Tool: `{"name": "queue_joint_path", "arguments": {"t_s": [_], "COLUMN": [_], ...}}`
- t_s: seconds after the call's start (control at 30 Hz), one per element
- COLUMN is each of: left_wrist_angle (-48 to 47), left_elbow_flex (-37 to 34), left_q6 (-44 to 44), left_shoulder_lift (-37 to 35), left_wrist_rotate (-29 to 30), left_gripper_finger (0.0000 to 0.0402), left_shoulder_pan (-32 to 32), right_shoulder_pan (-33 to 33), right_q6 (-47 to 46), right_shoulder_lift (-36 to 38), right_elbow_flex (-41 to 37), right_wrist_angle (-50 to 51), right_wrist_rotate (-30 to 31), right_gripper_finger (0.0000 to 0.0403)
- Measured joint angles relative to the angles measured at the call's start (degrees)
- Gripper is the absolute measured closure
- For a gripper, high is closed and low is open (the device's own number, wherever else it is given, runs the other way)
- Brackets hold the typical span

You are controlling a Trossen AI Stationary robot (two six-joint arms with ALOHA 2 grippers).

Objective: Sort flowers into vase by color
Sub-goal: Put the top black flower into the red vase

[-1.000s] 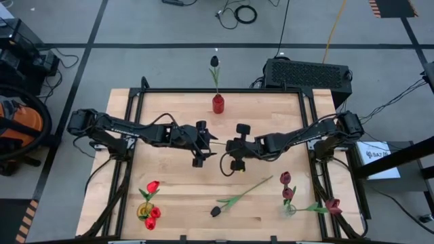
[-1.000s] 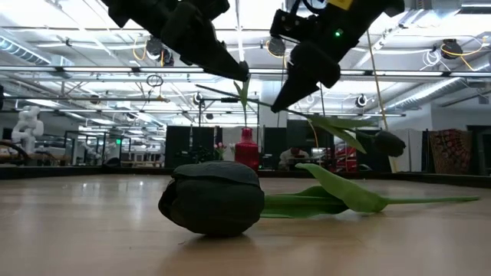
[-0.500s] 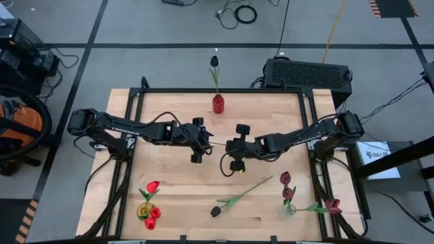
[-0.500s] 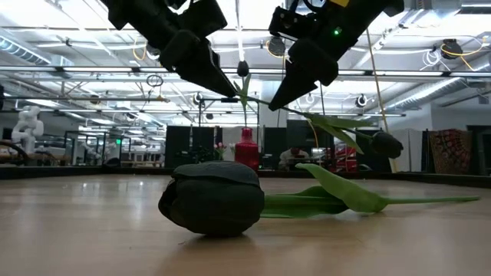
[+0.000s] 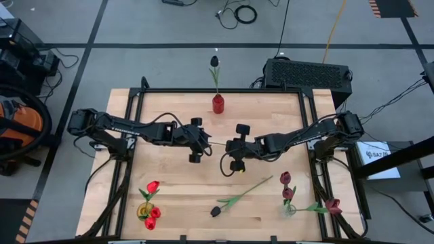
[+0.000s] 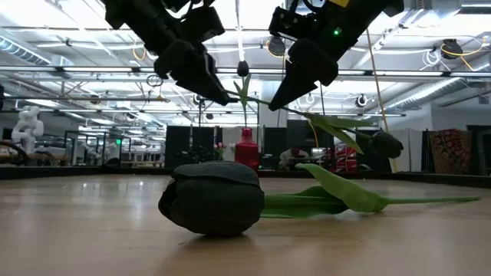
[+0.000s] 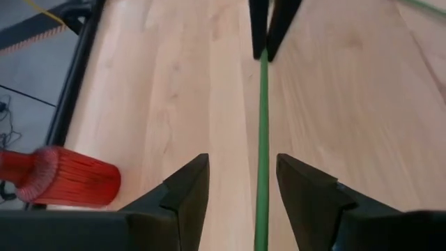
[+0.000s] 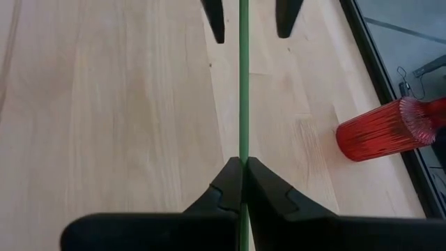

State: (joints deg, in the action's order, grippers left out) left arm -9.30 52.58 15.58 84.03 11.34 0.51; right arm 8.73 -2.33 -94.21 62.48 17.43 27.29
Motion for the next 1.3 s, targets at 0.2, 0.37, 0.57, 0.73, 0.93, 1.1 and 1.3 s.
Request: {"name": "queue_joint_path", "arguments": {"t_s": [0.2, 0.37, 0.57, 0.73, 0.93, 1.1, 1.3], "left_wrist_angle": [-0.3, 0.4, 0.3, -0.3, -2.6, -8.5, -9.8], "left_elbow_flex": [0.0, 0.0, 0.0, 0.5, 2.8, 2.8, 2.7], "left_q6": [2.8, 2.9, 3.0, 3.3, 2.4, -0.3, -4.7], "left_shoulder_lift": [0.0, 0.0, 0.0, 0.0, -1.6, -3.9, -6.4], "left_wrist_rotate": [-0.4, -0.5, -0.6, -0.6, -0.7, -0.7, -0.6], "left_gripper_finger": [0.0237, 0.0269, 0.0317, 0.037, 0.0391, 0.039, 0.039], "left_shoulder_pan": [0.0, 0.0, 0.0, -0.1, 0.3, 0.4, 0.4], "right_shoulder_pan": [0.0, 0.0, 0.0, 0.0, 1.4, 3.2, 5.7], "right_q6": [0.0, 0.0, 0.0, 0.0, 0.2, -1.7, -4.3], "right_shoulder_lift": [0.0, 0.0, 0.0, 0.0, 1.0, 5.8, 13.5], "right_elbow_flex": [0.0, 0.0, 0.0, 0.0, 0.0, 0.0, 0.0], "right_wrist_angle": [0.0, 0.1, 0.0, 0.0, 1.0, 1.7, 3.2], "right_wrist_rotate": [0.0, 0.0, -0.1, 0.2, 3.9, 6.0, 6.2], "right_gripper_finger": [0.0399, 0.0399, 0.0399, 0.0397, 0.0357, 0.0297, 0.0232]}}
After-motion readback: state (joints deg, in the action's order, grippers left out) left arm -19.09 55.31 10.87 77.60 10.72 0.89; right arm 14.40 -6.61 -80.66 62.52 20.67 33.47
